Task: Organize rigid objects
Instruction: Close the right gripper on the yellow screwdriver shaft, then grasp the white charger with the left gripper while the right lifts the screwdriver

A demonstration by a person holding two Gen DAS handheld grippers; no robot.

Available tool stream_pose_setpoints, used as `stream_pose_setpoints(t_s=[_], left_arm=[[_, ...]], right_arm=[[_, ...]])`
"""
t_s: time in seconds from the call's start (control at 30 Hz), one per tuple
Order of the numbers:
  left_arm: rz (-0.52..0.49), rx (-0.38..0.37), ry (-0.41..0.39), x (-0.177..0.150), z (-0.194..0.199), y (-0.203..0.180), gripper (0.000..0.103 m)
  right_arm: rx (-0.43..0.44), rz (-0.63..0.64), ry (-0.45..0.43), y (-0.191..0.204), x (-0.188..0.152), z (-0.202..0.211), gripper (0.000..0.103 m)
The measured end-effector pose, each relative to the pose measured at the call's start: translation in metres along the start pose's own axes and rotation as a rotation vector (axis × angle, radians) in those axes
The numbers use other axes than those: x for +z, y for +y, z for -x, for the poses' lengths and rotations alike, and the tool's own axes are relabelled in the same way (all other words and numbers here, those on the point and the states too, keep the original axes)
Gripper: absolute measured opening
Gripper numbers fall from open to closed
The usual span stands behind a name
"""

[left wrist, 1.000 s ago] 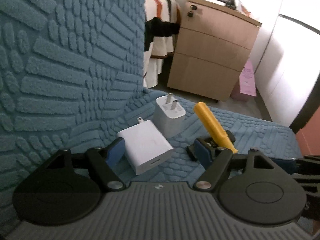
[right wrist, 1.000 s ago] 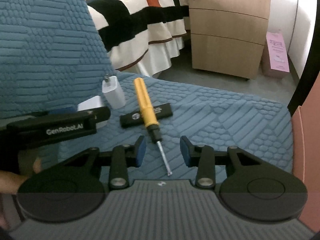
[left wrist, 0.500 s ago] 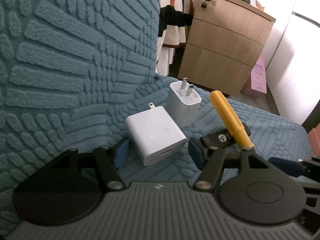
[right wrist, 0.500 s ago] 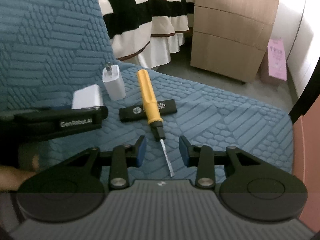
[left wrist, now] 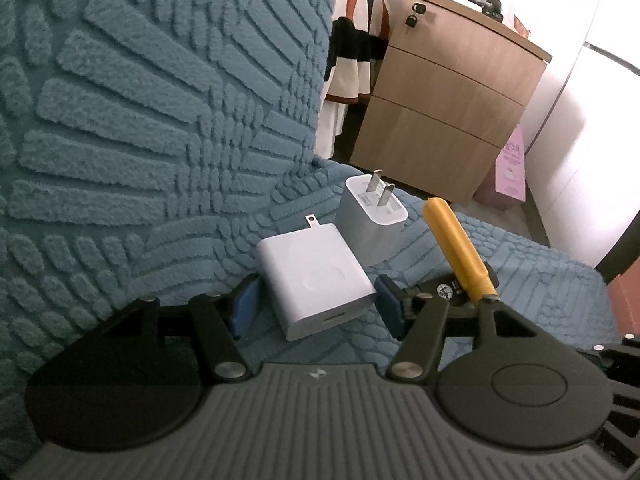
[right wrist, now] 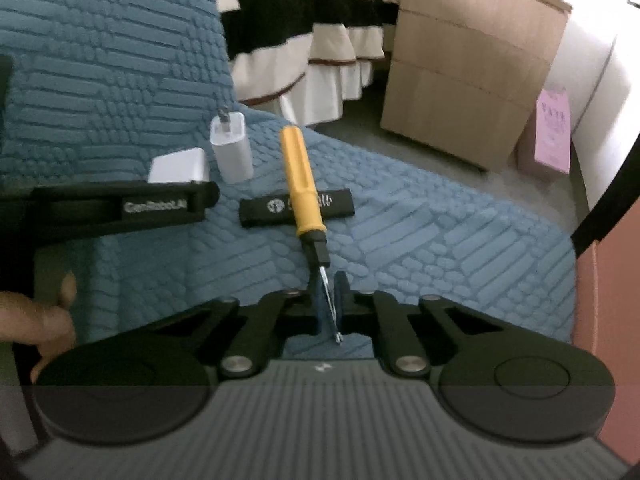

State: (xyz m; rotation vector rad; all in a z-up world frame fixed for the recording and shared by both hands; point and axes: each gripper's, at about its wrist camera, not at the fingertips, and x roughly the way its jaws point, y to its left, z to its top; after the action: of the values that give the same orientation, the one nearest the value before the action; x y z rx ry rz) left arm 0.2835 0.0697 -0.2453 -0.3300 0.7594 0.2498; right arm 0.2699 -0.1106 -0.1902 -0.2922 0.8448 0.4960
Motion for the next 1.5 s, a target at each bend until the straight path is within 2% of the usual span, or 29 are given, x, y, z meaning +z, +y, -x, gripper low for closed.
stream_pose_setpoints(t_s=[0.2,0.33,0.37,0.43,0.47,0.5,0.67,0.73,0.8,1.0,1.13,1.27,1.43,1.5], left_arm=[[0.033,-0.035,0.03,-0.001,0.008,0.005,0.065],[0.044,-0.047,0.04,-0.007,0.016,0.005,0.064],[0.05,-0.049,0.047,-0.008,0.018,0.006,0.064],[0.055,-0.055,0.055,-0.009,0.02,0.008,0.064],[0.06,-0.055,0.056,-0.011,0.021,0.009,0.064],[0.064,-0.054,0.059,-0.011,0.022,0.01,0.064],[0.069,-0.062,0.068,-0.011,0.025,0.011,0.064],[0.058,-0.069,0.072,-0.012,0.027,0.012,0.063],[0.022,-0.07,0.073,-0.014,0.028,0.01,0.063],[0.015,-0.102,0.092,-0.017,0.032,0.004,0.063],[-0.014,-0.139,0.108,-0.023,0.039,-0.007,0.063],[-0.05,-0.188,0.135,-0.033,0.05,-0.021,0.063],[-0.127,-0.219,0.153,-0.043,0.063,-0.035,0.063],[-0.128,-0.23,0.162,-0.046,0.067,-0.034,0.063]], right_arm=[[-0.014,0.054,-0.035,0.006,-0.002,0.012,0.004],[0.035,-0.015,-0.056,-0.002,-0.003,0.012,0.007],[0.04,-0.019,-0.063,-0.001,-0.002,0.011,0.01],[0.03,0.004,-0.075,0.001,-0.001,0.008,0.027],[0.024,0.011,-0.084,0.002,-0.001,0.007,0.04],[0.024,0.013,-0.094,0.003,-0.001,0.005,0.046],[0.006,0.037,-0.097,0.006,-0.004,-0.011,0.043],[-0.006,0.035,-0.085,0.005,-0.005,-0.019,0.033],[0.004,0.017,-0.084,0.002,-0.006,-0.021,0.017],[0.017,0.075,-0.102,0.01,-0.01,0.005,0.015],[0.009,0.046,-0.08,0.007,-0.019,0.024,0.015],[-0.063,0.08,-0.038,0.009,-0.031,0.038,0.015],[-0.09,0.046,-0.007,0.003,-0.045,0.063,0.015],[-0.084,0.018,0.01,0.0,-0.051,0.073,0.015]])
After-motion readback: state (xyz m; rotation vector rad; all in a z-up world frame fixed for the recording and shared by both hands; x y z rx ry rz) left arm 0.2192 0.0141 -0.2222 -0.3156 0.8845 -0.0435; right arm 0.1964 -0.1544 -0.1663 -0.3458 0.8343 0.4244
